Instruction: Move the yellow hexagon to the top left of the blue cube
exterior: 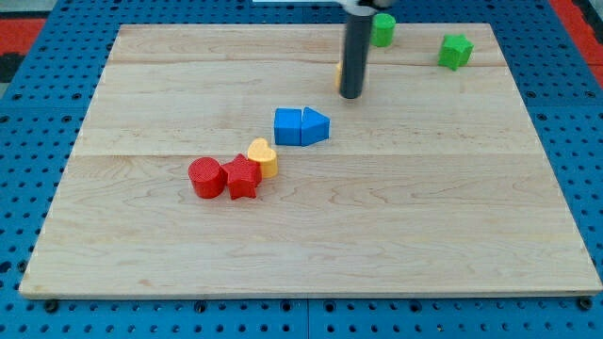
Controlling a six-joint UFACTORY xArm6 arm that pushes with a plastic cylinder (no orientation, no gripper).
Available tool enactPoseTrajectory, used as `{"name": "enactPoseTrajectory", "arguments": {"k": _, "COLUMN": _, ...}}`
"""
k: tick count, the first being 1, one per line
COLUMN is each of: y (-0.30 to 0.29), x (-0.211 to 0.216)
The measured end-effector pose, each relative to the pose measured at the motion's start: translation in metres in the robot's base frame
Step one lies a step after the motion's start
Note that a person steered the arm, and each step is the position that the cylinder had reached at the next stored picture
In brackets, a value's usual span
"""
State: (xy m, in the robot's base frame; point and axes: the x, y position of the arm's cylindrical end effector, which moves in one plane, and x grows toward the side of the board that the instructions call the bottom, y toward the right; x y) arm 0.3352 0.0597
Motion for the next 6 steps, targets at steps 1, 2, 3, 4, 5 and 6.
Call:
{"name": "enactPoseTrajectory", "arguments": {"k": 1, "y": 0.094, "x": 0.002}}
{"name": "enactPoseTrajectory", "arguments": {"k": 2, "y": 0.028, "x": -0.061}}
{"name": "enactPoseTrajectory", "arguments": {"k": 3, "y": -0.097, "x": -0.058}}
{"name": "enactPoseTrajectory", "arguments": {"k": 4, "y": -0.149, "x": -0.032}}
{"name": "enactPoseTrajectory", "arguments": {"k": 5, "y": -0.081, "x": -0.08}}
{"name": "enactPoseTrajectory", "arguments": {"k": 6, "y": -0.028, "x": -0.073}}
